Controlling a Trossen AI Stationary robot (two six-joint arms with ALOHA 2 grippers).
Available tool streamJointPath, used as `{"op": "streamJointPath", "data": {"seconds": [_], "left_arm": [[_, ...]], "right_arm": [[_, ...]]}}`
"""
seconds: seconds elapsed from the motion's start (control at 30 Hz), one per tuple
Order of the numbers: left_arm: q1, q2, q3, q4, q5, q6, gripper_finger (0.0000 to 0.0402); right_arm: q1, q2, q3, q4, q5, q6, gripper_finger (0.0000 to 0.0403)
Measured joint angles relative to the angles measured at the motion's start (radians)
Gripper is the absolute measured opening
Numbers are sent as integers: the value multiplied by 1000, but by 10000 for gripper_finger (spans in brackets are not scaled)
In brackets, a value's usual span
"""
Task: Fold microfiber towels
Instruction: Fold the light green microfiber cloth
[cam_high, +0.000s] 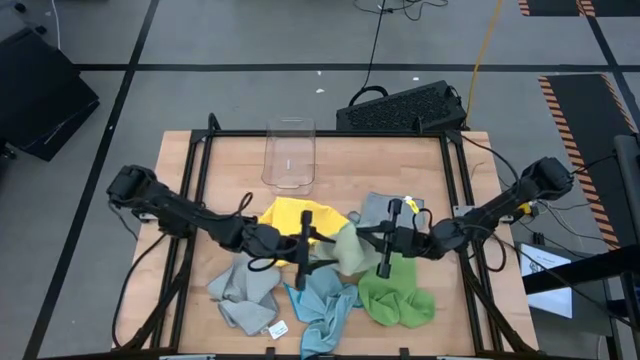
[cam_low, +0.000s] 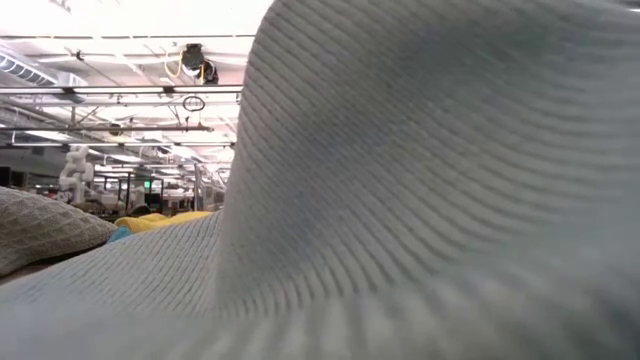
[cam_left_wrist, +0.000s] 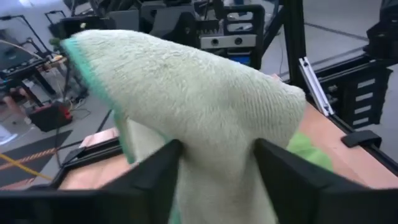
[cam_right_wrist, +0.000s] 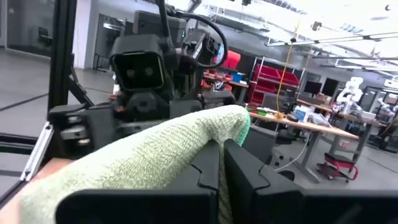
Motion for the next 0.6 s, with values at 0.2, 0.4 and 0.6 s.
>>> {"op": "streamJointPath", "data": {"seconds": [0.2,0.4,0.6], "left_arm": [[-71,-119,1,-124,-158,27,16],[-129,-162,1,-185,-226,47,13],[-139,-151,-11,-228,-232,19,12]], "right_arm": [[-2,-6,0,-88,1,70,4],[-1,-2,0,-133,-7,167,4],[-1,1,0,-158,-2,185,4]]}}
